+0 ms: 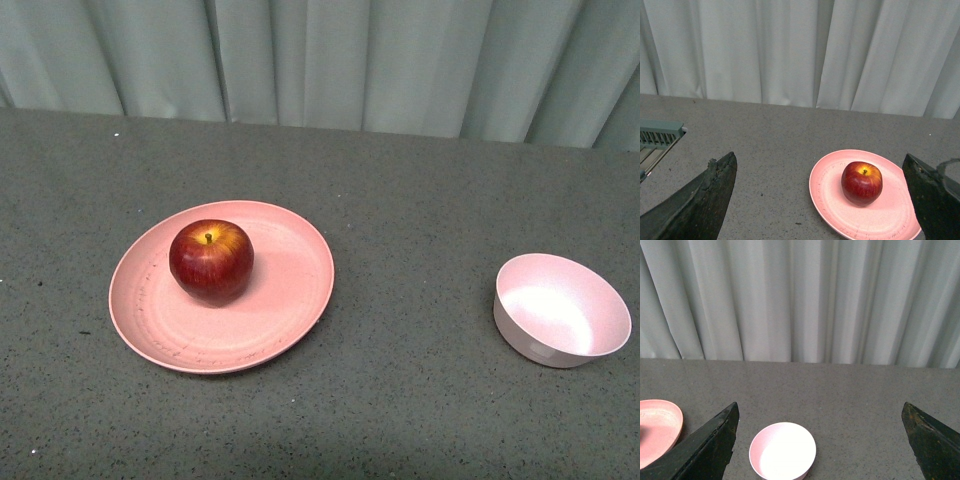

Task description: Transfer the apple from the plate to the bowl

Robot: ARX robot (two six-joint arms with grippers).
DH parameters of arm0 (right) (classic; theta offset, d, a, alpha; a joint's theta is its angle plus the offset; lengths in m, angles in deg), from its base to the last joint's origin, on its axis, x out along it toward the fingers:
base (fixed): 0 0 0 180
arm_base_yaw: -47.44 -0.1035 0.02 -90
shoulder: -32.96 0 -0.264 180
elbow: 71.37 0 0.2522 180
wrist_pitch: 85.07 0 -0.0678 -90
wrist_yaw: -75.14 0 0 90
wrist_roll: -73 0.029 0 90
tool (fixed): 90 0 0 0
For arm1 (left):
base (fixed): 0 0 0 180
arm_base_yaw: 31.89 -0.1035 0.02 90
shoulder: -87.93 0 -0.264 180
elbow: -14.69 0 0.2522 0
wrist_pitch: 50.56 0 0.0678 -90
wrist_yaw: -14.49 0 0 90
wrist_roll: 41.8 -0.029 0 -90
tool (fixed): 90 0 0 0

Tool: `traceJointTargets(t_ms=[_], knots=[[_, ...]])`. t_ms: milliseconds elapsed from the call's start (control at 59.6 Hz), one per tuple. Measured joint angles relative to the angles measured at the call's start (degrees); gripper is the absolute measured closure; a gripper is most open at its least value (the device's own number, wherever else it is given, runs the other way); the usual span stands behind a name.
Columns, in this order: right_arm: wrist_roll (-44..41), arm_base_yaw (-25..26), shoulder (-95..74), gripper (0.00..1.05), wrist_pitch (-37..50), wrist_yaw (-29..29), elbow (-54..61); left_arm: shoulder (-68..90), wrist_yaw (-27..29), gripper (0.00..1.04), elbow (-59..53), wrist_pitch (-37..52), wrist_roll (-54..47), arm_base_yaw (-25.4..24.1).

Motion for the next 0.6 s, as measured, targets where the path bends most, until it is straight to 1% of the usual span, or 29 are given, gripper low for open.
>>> traceJointTargets(t_ms=[604], knots=[[0.0, 0.0, 0.0, 0.09, 0.0, 0.0, 0.0, 0.0, 0.0, 0.07, 0.0, 0.0, 0.0, 0.0]])
